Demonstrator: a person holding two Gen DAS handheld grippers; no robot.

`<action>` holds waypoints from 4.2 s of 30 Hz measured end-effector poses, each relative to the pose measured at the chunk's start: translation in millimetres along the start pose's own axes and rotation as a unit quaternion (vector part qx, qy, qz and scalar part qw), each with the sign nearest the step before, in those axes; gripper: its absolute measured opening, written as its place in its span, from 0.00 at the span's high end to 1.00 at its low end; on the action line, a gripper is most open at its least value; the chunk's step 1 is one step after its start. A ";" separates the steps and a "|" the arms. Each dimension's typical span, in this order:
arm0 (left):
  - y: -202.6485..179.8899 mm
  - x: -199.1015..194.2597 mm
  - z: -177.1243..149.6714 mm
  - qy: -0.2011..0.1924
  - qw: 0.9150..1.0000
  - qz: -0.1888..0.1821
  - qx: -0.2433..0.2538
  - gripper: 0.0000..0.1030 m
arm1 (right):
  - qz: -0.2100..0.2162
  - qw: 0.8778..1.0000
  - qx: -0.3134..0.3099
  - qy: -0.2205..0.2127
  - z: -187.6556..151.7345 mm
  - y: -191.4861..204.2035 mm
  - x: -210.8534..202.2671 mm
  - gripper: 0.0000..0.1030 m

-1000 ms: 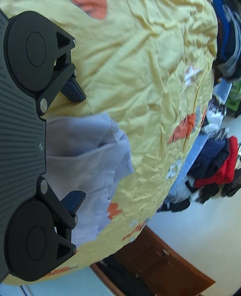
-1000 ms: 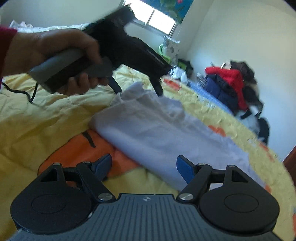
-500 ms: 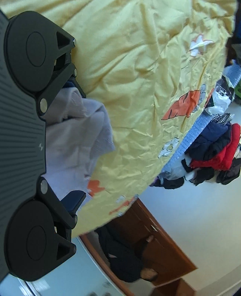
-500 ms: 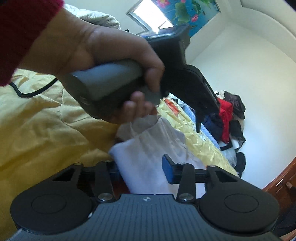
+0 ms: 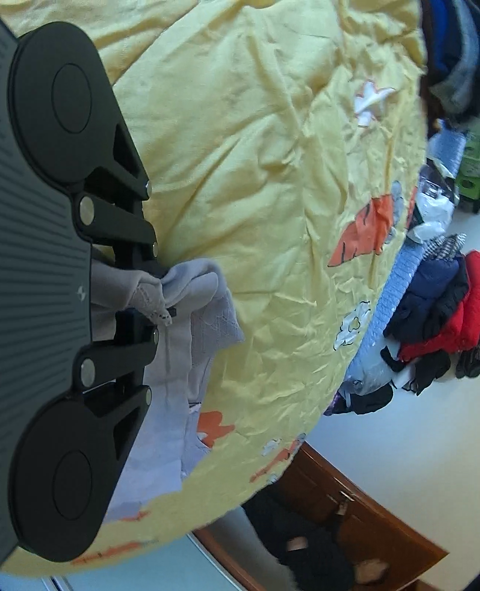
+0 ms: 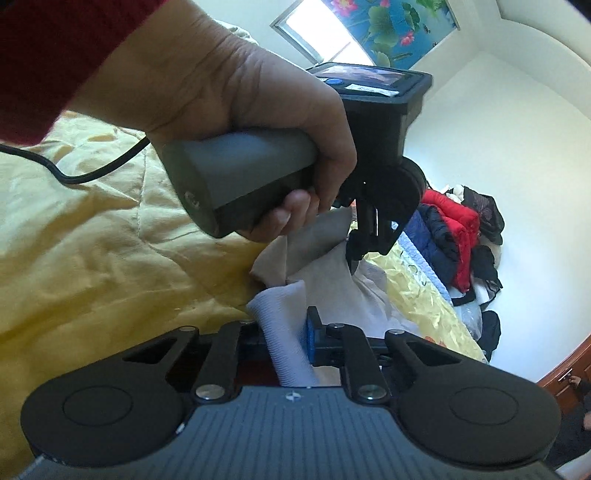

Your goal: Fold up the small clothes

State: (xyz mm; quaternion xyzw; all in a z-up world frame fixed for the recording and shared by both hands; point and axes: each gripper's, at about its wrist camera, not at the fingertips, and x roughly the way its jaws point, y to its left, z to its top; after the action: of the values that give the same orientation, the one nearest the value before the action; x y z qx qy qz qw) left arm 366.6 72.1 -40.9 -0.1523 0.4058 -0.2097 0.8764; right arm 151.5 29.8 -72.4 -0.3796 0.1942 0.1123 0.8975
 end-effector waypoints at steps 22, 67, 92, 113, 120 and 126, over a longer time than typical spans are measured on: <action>-12.1 -0.7 -9.9 -0.024 0.999 0.025 0.034 0.88 | 0.015 1.000 0.025 0.000 -0.9 -11.6 5.0 0.88; -73.2 -25.3 13.4 -0.037 0.993 0.114 0.024 0.90 | 0.035 0.960 0.270 -0.066 -41.0 -110.4 -40.9 0.94; -231.2 26.0 -4.9 -0.031 0.985 0.109 0.134 0.91 | -0.026 0.919 0.390 -0.040 -136.7 -182.1 -74.7 0.95; -288.3 86.9 -29.9 0.013 0.978 0.100 0.180 0.80 | 0.014 0.849 0.529 0.008 -212.4 -215.0 -56.1 0.95; -298.1 76.4 -26.2 -0.036 0.975 0.106 0.190 0.23 | 0.042 0.820 0.570 0.021 -228.3 -218.8 -47.7 0.92; -285.4 62.5 -21.8 -0.048 0.975 0.123 0.176 0.23 | 0.059 0.798 0.599 0.023 -239.3 -224.8 -43.9 0.83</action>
State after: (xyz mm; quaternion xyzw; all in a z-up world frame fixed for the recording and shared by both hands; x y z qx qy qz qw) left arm 316.4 -207.7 29.9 0.0453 0.3354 -0.1603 0.9272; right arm 127.5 -300.4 -62.3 0.2433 0.2656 0.0175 0.9327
